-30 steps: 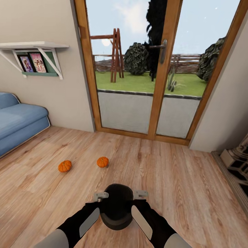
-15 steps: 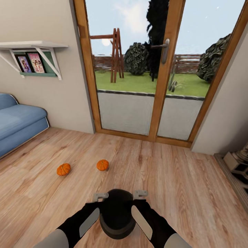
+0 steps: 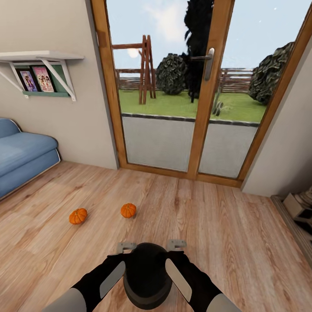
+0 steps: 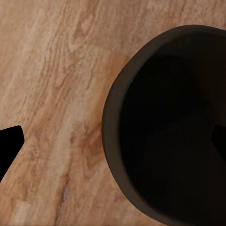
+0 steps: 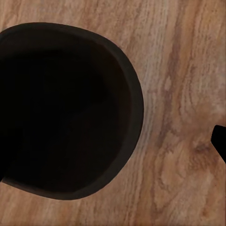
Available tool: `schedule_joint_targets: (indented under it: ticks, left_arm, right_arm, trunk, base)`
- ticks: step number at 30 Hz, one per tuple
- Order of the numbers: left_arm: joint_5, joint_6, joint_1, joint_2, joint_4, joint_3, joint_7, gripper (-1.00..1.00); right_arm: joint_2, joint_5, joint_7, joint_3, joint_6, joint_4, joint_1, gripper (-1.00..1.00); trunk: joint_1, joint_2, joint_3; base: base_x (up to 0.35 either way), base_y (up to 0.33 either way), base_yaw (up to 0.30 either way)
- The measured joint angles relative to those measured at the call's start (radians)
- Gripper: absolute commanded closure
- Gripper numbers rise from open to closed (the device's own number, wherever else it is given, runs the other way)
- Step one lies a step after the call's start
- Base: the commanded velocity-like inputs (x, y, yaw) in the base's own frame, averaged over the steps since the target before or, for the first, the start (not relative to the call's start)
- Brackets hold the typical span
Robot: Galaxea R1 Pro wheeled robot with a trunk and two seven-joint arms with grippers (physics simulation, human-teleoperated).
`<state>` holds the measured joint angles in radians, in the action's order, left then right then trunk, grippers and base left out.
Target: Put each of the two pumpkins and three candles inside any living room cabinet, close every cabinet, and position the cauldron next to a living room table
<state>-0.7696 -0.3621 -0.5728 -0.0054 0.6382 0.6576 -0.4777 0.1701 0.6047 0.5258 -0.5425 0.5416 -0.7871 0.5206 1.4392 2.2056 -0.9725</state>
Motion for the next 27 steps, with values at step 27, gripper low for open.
schedule_joint_targets:
  ticks: [27]
  left_arm:
    - [0.0, 0.0, 0.0, -0.001, 0.0, 0.0, 0.0, -1.0]
  right_arm:
    - [0.0, 0.0, 0.0, 0.0, -0.001, 0.003, 0.0, -1.0]
  trunk:
    - [0.092, 0.168, -0.075]
  base:
    - [0.0, 0.0, 0.0]
